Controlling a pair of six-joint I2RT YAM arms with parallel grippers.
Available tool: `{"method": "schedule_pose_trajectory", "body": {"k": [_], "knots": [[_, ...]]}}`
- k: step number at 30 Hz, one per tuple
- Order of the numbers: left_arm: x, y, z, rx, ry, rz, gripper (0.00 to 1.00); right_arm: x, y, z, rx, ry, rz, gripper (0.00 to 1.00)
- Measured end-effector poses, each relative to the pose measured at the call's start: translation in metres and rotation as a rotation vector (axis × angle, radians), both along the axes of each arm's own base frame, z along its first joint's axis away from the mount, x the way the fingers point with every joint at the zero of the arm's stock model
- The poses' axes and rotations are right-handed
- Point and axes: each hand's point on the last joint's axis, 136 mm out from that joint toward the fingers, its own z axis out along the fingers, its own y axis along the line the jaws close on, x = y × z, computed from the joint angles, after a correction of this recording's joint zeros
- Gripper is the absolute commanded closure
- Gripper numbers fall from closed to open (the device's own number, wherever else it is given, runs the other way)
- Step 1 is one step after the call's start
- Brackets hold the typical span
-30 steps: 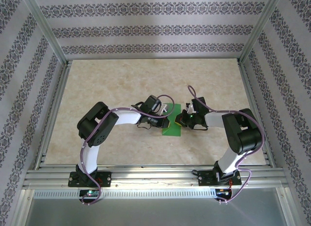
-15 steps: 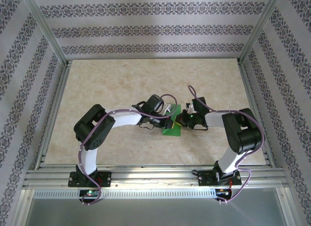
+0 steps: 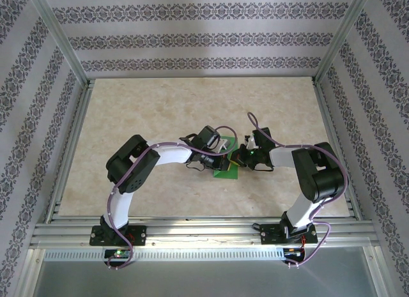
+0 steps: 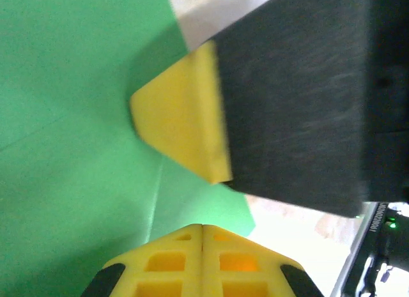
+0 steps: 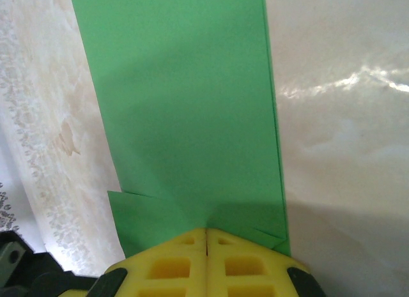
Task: Fold a paper plane with a square sheet of paper (pick it up from the middle)
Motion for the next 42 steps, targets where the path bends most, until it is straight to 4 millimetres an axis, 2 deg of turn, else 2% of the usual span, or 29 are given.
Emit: {"method": "schedule_pose_trajectory", "body": {"k": [3,14,33,36,38,42], "knots": [[-0.002,0.003,-0.009,0.023,0.013,0.0,1.0,0.0,0.0,0.0,0.0,0.0,0.0,0.98],[-0.01,0.013,-0.009,0.033,-0.01,-0.007,1.0,0.0,0.0,0.0,0.0,0.002,0.001,0.99],[-0.048,0.052,-0.011,0.042,0.029,0.015,0.99,0.0,0.0,-0.001,-0.002,-0.002,0.005,0.99],[-0.06,0.059,-0.008,0.026,0.068,0.026,0.99,0.0,0.0,-0.001,-0.002,-0.002,0.005,0.99],[-0.063,0.057,-0.003,-0.011,0.09,0.033,0.99,0.0,0.0,-0.001,-0.002,-0.002,0.005,0.99],[-0.045,0.044,0.018,-0.117,0.084,0.064,1.0,0.0,0.0,-0.001,-0.003,-0.001,0.005,0.99]]}}
